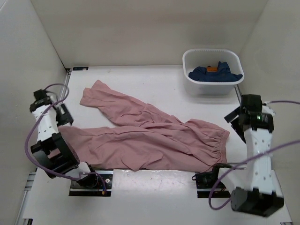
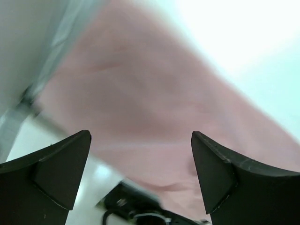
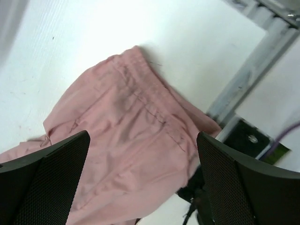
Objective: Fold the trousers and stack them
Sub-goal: Flatten the trousers out
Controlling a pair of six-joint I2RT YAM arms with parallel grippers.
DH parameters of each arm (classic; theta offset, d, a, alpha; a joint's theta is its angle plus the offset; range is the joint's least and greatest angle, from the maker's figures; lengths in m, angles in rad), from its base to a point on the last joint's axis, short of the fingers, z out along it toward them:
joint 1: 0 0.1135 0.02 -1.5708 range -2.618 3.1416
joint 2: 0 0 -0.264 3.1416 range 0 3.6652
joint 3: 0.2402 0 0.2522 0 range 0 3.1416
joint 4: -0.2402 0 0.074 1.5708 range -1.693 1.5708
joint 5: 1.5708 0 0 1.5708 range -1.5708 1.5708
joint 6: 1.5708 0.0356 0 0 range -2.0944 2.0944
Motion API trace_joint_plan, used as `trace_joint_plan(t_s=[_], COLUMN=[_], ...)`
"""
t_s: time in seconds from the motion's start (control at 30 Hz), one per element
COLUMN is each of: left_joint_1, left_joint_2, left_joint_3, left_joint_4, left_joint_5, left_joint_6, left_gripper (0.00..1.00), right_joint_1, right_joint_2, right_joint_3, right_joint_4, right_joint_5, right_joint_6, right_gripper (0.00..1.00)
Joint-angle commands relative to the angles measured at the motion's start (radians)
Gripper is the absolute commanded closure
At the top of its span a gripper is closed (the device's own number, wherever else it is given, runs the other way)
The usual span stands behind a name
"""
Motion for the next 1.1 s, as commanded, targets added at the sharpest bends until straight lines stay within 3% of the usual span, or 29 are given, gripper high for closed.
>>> trace_joint_plan(t_s=[0.0,0.03,0.13,0.37,0.53,0.63,0.67,0.73,0.77,0.8,0.9,0.97,1.07], left_joint_1=[-0.153,-0.231,-0.327,-0.399,-0.419,-0.419,-0.419,-0.419,-0.395,-0.395,-0.323,-0.294,-0.283], left_joint_2=[0.023,0.051,0.201,0.581,0.77,0.821,0.83,0.83,0.82,0.8,0.651,0.517,0.406], left_joint_3=[0.053,0.082,0.163,0.591,0.697,0.639,0.625,0.593,0.576,0.521,0.37,0.284,0.136], left_joint_4=[-0.018,0.04,0.12,0.229,0.239,0.298,0.309,0.309,0.309,0.309,0.309,0.309,0.273], left_joint_5=[0.223,0.223,0.184,-0.005,-0.09,-0.11,-0.121,-0.121,-0.121,-0.147,-0.158,-0.149,-0.158], left_joint_6=[0.0,0.0,0.0,0.0,0.0,0.0,0.0,0.0,0.0,0.0,0.0,0.0,0.0], left_gripper=[0.0,0.0,0.0,0.0,0.0,0.0,0.0,0.47,0.67,0.86,0.86,0.86,0.64], right_joint_1=[0.0,0.0,-0.01,-0.01,-0.01,-0.031,-0.031,-0.056,-0.056,-0.066,-0.089,-0.099,-0.099], right_joint_2=[0.186,0.252,0.363,0.595,0.74,0.799,0.811,0.842,0.855,0.856,0.894,0.905,0.914], right_joint_3=[0.004,-0.008,-0.044,-0.105,-0.134,-0.134,-0.143,-0.143,-0.143,-0.122,-0.068,-0.042,-0.013], right_joint_4=[0.157,0.189,0.293,0.435,0.456,0.468,0.468,0.478,0.478,0.478,0.469,0.468,0.468], right_joint_5=[-0.099,-0.136,-0.153,-0.213,-0.223,-0.21,-0.21,-0.21,-0.21,-0.21,-0.19,-0.19,-0.213], right_joint_6=[-0.087,-0.087,-0.049,0.002,0.002,0.002,0.002,-0.007,-0.019,-0.019,-0.056,-0.087,-0.116], right_gripper=[0.01,0.01,0.01,0.01,0.04,0.24,0.38,0.55,0.72,0.8,1.0,1.0,1.0])
